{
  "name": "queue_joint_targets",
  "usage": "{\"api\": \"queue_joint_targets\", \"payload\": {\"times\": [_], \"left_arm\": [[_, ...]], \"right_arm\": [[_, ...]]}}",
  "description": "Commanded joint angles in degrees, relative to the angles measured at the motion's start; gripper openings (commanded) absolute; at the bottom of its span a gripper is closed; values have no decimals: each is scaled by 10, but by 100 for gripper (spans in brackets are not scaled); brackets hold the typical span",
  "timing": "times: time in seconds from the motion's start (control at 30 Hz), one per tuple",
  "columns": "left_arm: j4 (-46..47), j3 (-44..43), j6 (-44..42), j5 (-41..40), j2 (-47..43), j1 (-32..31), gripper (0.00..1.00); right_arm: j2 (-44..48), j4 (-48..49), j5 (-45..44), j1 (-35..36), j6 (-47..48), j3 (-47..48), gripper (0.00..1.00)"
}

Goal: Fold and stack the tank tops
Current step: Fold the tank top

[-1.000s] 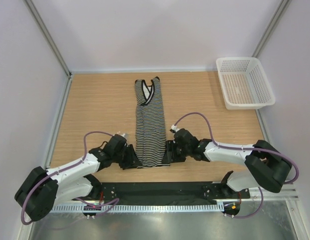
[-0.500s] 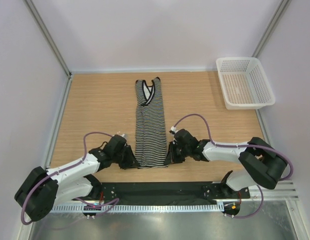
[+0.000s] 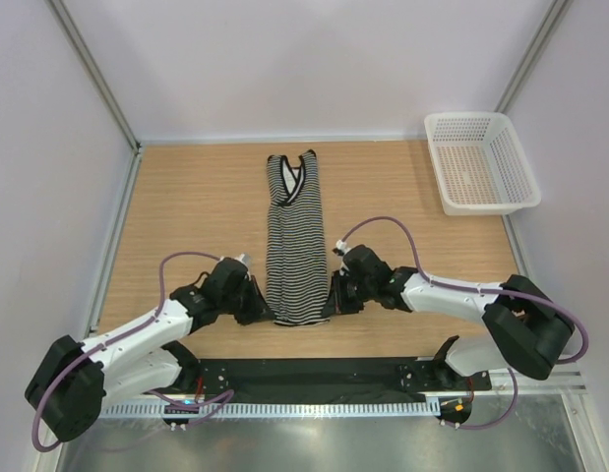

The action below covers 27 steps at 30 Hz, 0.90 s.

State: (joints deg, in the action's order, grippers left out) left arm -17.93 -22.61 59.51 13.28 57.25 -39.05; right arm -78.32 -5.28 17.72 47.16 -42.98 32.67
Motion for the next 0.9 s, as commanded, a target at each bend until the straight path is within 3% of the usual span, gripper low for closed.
{"api": "queue_joint_targets", "payload": {"times": [0.0, 0.5, 0.87], "left_arm": [[-20, -43, -17, -24, -14, -2, 0], [-65, -175, -66, -19, 21, 54, 0], [-69, -283, -106, 9, 95, 128, 0]], "right_arm": [[21, -27, -5, -16, 27, 48, 1], [-14, -135, 3, -72, 103, 214, 1], [-107, -187, 26, -123, 143, 361, 2]]}}
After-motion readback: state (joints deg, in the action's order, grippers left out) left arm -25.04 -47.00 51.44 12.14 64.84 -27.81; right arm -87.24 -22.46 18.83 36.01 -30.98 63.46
